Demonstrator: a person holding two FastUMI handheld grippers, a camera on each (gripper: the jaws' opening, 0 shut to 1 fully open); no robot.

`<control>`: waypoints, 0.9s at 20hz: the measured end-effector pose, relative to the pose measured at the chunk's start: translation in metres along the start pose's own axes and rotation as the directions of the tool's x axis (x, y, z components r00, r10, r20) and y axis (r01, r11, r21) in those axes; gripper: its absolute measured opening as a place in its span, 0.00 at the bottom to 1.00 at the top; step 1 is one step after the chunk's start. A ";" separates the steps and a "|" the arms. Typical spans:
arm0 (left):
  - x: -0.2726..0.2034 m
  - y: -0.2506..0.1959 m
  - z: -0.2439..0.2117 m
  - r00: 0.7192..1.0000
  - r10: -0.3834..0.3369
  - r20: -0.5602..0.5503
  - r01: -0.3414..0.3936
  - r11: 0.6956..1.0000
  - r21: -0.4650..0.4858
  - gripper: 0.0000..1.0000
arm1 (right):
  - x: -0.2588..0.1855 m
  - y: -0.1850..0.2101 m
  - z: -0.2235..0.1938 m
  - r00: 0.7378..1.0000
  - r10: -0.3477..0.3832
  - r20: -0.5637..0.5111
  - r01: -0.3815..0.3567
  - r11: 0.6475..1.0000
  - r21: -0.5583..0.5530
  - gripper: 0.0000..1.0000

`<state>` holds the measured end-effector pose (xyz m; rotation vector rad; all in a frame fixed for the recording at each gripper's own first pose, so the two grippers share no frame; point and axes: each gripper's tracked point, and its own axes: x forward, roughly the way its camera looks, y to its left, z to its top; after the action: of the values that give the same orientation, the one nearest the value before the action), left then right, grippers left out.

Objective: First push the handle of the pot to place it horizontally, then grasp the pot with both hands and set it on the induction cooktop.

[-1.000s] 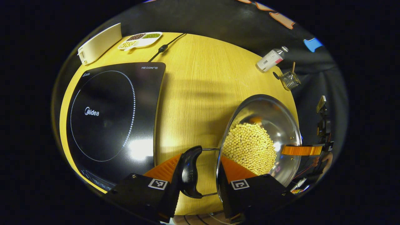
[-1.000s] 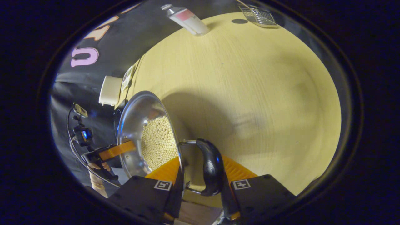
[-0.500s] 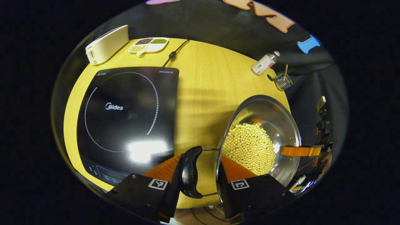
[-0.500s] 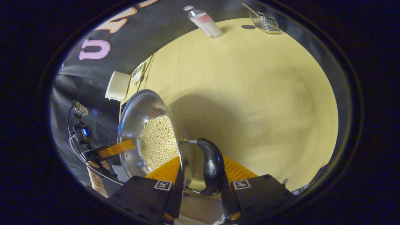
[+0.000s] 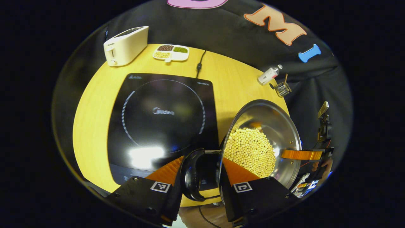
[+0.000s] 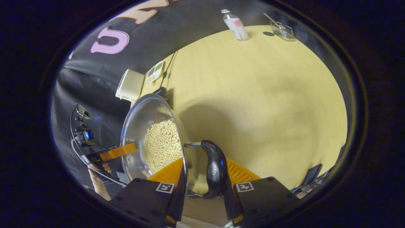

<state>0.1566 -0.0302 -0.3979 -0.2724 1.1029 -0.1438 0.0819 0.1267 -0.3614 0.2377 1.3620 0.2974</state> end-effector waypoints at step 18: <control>-0.003 -0.004 0.000 0.979 0.068 0.191 -0.082 0.994 0.066 0.58 | 0.092 0.134 0.041 0.976 0.047 0.214 -0.054 0.998 0.031 0.47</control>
<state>0.1556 -0.0334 -0.3939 -0.1737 0.9157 -0.0890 0.1289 0.2847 -0.3928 0.3261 1.1510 0.2812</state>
